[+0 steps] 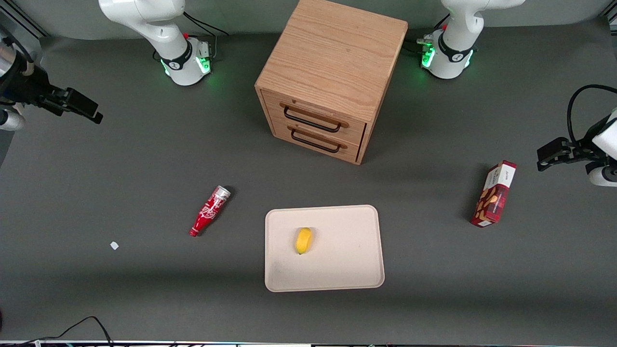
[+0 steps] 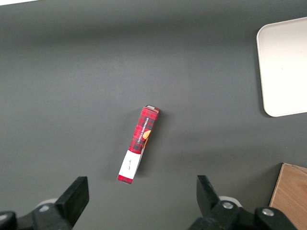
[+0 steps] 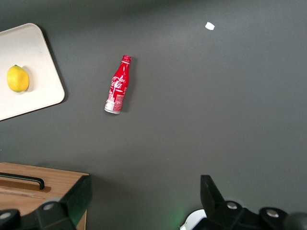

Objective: Place coke bottle on tray
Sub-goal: 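Move the right gripper down toward the red Coca-Cola bottle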

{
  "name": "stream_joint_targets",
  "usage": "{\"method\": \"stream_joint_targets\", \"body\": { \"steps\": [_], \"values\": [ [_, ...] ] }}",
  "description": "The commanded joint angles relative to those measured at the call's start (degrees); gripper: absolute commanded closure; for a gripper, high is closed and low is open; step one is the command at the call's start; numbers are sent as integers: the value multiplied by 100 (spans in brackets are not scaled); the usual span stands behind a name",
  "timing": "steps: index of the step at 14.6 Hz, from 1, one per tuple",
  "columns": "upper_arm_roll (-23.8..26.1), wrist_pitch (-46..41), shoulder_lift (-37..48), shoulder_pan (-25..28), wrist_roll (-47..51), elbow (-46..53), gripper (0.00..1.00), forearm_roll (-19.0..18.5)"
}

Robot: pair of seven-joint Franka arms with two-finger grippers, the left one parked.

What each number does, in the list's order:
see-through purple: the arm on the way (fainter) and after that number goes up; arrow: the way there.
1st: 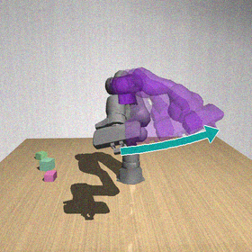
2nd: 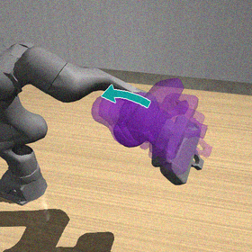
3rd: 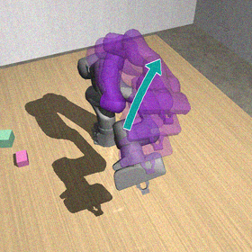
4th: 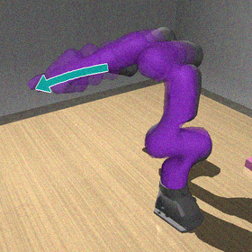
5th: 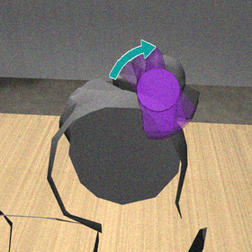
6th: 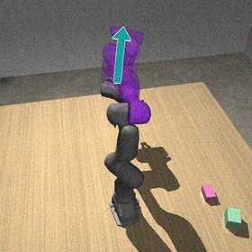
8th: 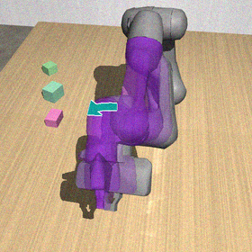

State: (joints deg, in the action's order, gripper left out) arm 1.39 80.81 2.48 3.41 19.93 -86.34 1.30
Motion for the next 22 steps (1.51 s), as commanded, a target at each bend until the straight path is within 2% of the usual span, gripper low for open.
{"method": "stream_joint_targets", "body": {
  "steps": [1,11,13,16,22],
  "values": [
    [81,-267,-178,-156,-33,302,0,72],
    [160,-391,-379,-78,-103,380,0,124],
    [396,-391,-615,-78,55,739,0,107],
    [616,-382,-1318,-69,1001,1434,0,107],
    [1064,477,-2547,46,3039,1365,0,116]
  ]
}}
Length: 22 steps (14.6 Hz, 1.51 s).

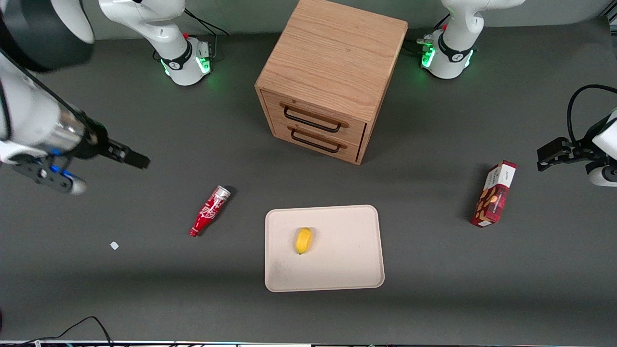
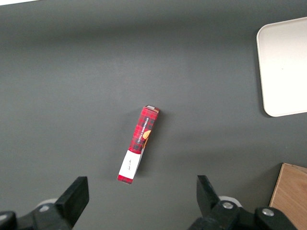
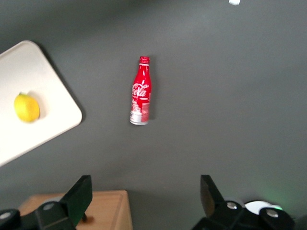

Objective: Place coke bottle on tray
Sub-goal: 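Move the right gripper down toward the red Coca-Cola bottle, then close the right gripper around the red Coca-Cola bottle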

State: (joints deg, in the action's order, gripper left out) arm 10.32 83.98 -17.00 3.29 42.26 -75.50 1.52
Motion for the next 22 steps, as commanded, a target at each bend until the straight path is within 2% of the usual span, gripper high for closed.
{"method": "stream_joint_targets", "body": {
  "steps": [1,4,7,13,21,22],
  "values": [
    [207,354,-872,67,1176,246,0,94],
    [260,1398,-1314,58,1320,-489,0,-2],
    [242,2356,-1525,-3,1329,-1246,0,-345],
    [172,3974,-1543,-21,1329,-2530,0,-363],
    [67,5092,-1745,-21,1320,-3216,0,-530],
    [58,5102,-1771,-21,1311,-3208,28,-539]
  ]
}}
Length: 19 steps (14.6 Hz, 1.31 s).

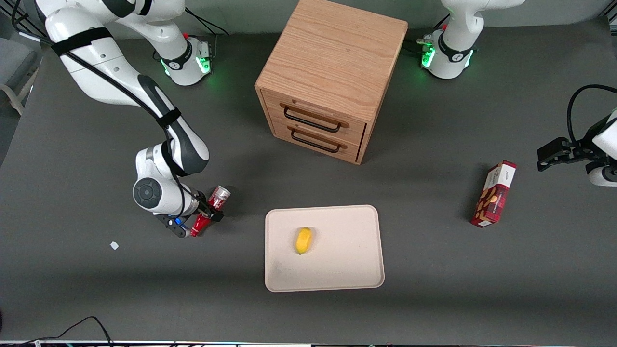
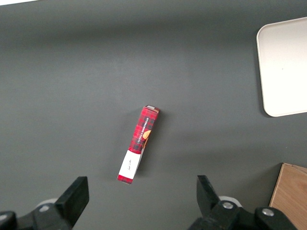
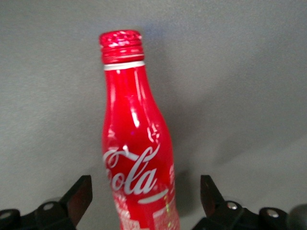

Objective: Place coke bottle on tray
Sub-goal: 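Close the right gripper around the red Coca-Cola bottle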

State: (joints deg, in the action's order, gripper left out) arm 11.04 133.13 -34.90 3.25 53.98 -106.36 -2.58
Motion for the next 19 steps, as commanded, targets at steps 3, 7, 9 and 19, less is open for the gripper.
{"method": "stream_joint_targets", "body": {
  "steps": [3,7,9,19],
  "values": [
    [-14,195,18,8,130,-113,98,-129],
    [-5,169,79,17,60,1,100,-137],
    [-5,-153,350,0,-89,98,100,-146],
    [-31,-4600,1917,-88,-3216,2923,100,-50]
  ]
}}
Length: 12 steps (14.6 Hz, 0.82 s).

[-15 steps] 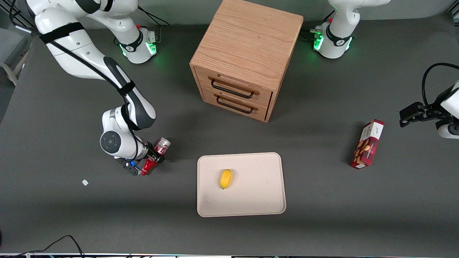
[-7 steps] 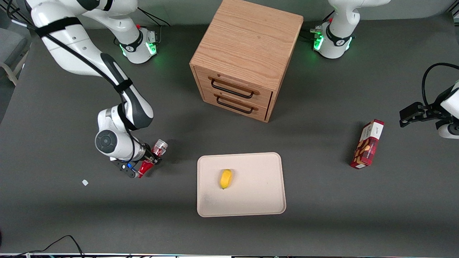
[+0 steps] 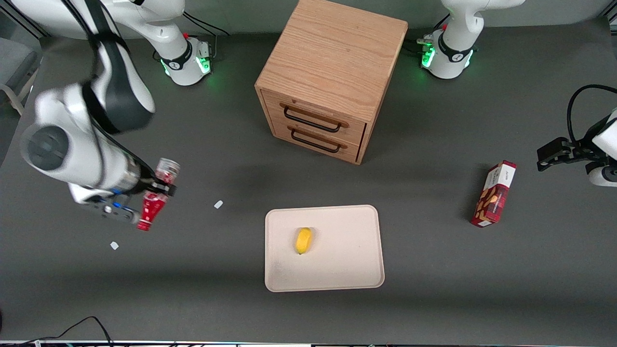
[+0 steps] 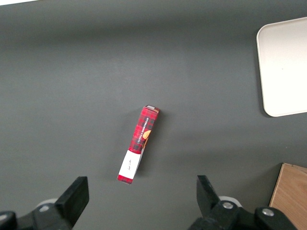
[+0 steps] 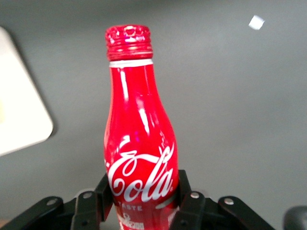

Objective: Place coke bottle on tray
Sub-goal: 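Close the right gripper around the red Coca-Cola bottle, then lift the bottle upright and carry it onto the white tray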

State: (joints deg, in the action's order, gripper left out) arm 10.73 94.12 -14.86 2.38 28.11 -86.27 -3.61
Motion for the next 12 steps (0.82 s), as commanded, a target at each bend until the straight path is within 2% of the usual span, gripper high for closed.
{"method": "stream_joint_targets", "body": {
  "steps": [1,4,7,10,12],
  "values": [
    [-1,-893,-87,16,-849,1258,100,114],
    [34,-1062,-130,60,-1193,1692,100,457],
    [131,-730,-629,218,-1185,2017,100,993],
    [595,104,-1437,262,-1107,2035,100,1047],
    [684,780,-2140,358,-1088,2044,100,1055]
  ]
}}
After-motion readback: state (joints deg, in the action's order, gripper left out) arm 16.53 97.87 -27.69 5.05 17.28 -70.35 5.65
